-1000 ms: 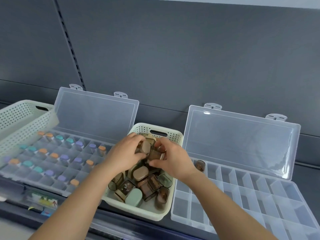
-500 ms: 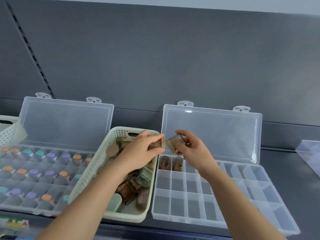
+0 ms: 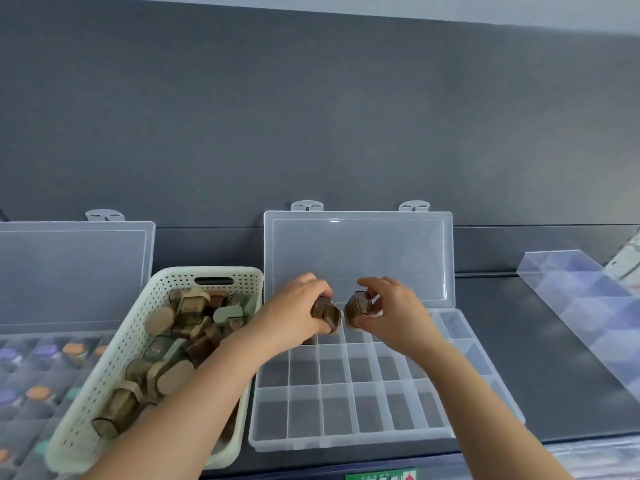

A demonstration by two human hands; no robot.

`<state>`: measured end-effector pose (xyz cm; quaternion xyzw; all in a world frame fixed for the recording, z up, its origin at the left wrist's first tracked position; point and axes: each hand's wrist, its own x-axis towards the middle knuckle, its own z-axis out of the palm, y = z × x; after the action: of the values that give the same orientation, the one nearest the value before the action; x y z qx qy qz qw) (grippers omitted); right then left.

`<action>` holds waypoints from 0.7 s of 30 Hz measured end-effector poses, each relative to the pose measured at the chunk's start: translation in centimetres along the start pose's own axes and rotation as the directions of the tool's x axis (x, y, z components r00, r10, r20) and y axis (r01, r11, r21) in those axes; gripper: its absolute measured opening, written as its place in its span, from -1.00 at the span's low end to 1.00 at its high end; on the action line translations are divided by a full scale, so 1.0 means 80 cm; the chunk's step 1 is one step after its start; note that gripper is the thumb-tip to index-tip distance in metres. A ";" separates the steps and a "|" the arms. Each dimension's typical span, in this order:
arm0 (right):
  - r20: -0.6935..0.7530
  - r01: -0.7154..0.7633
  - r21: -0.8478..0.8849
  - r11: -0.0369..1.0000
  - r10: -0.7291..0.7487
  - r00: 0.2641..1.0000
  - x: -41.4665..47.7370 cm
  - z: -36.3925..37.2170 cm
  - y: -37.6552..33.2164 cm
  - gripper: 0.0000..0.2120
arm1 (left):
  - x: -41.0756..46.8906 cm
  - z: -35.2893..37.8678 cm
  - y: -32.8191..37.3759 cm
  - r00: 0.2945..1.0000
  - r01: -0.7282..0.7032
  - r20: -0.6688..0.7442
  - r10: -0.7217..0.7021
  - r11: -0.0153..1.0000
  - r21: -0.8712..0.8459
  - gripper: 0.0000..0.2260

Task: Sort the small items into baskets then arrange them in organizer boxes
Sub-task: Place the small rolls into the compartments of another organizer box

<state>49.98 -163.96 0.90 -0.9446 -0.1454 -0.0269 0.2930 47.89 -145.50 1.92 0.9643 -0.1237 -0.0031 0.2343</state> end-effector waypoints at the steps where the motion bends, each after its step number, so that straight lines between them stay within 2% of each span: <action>1: 0.012 0.004 -0.019 1.000 -0.003 1.000 -0.001 -0.001 0.001 -0.51 | 0.002 0.003 0.003 1.000 -0.008 0.016 0.008 1.000 0.006 -0.60; 4: 0.062 0.021 -0.087 0.996 -0.015 0.998 -0.003 0.001 0.004 -0.61 | 0.007 0.011 0.007 0.998 -0.004 0.057 0.000 0.998 0.064 -0.58; 10: 0.140 0.005 -0.126 0.992 0.012 0.990 -0.001 0.013 0.013 -0.65 | 0.014 0.026 0.004 0.992 0.017 0.124 -0.036 0.988 0.151 -0.65; 17: 0.225 0.057 -0.183 0.981 -0.014 0.974 0.006 0.019 0.017 -0.76 | 0.011 0.032 -0.005 0.987 -0.052 0.160 0.020 0.978 0.200 -0.60; 21: 0.215 0.061 -0.240 0.969 -0.008 0.977 0.009 0.024 0.018 -0.80 | 0.011 0.032 -0.006 0.987 -0.075 0.156 0.040 0.971 0.225 -0.62</action>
<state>51.03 -163.84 -1.34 -0.9684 -0.1878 0.0512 0.1561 48.66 -146.46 -0.55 0.9779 -0.1686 -0.0544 0.1109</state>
